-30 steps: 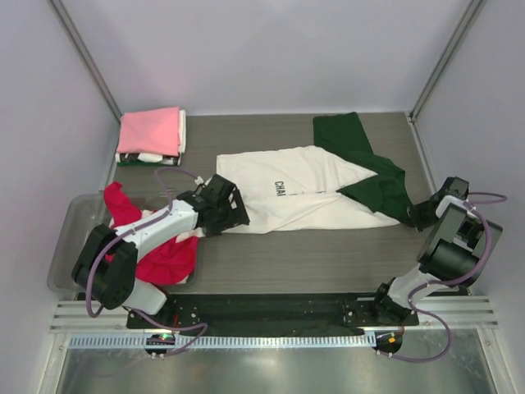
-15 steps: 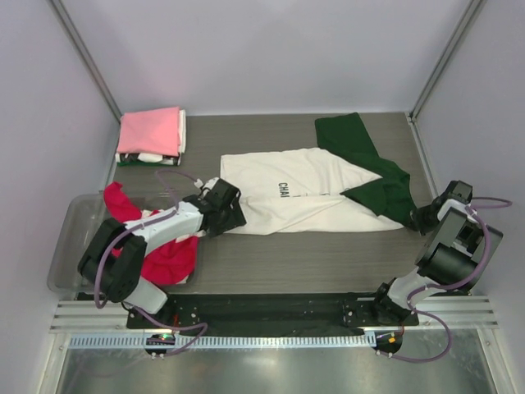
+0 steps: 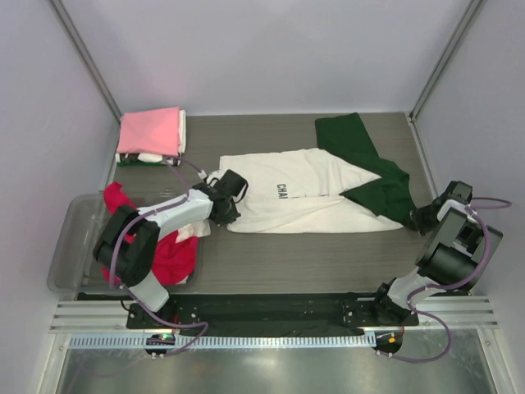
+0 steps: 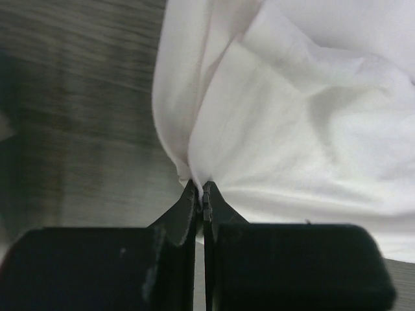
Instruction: Fold and stack the t-shirts
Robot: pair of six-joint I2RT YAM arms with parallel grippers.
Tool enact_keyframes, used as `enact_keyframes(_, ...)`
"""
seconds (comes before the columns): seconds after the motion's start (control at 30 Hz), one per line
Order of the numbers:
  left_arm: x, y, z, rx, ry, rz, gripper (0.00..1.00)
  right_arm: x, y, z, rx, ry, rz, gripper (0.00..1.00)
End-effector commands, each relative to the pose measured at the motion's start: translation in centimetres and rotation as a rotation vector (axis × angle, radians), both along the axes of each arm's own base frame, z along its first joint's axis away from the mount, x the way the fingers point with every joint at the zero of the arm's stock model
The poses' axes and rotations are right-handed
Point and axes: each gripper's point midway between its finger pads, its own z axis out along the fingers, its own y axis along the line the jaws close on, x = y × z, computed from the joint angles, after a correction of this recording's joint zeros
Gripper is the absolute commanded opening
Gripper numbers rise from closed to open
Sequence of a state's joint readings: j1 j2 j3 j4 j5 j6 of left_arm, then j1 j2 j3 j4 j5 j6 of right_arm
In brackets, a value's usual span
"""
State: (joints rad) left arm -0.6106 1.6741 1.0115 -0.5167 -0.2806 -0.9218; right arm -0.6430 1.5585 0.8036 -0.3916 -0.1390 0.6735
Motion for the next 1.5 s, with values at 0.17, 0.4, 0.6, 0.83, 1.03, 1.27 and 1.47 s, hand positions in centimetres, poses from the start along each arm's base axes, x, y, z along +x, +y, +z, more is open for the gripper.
enact_keyframes(0.17, -2.7, 7.1, 9.0, 0.042, -0.202, 0.232, 0.09, -0.8, -0.4, -0.1, -0.024, 0.026, -0.030, 0.01)
enact_keyframes(0.4, -5.1, 5.3, 5.5, -0.077, -0.153, 0.188, 1.00, -0.6, -0.1, -0.3, -0.005, 0.017, -0.017, 0.01)
enact_keyframes(0.6, -5.3, 0.9, 5.0, -0.061, -0.126, 0.079, 1.00, -0.5, 0.1, -0.5, 0.005, 0.011, -0.007, 0.01)
enact_keyframes(0.83, -6.5, -1.3, 1.6, -0.016, -0.052, 0.063, 0.97, -0.4, 0.1, -0.5, 0.004, 0.011, -0.003, 0.01)
enact_keyframes(1.03, -5.9, -0.7, 5.4, 0.043, -0.127, 0.041, 0.95, -0.1, 0.4, -0.7, 0.026, 0.000, 0.007, 0.01)
enact_keyframes(1.27, -5.6, 2.8, 14.5, 0.096, -0.288, 0.019, 0.85, 0.2, 1.0, -0.9, 0.044, -0.010, 0.025, 0.01)
enact_keyframes(1.47, -6.8, -5.8, 11.6, -0.126, -0.162, -0.280, 0.84, 0.4, 0.9, -0.9, 0.046, -0.013, 0.030, 0.01)
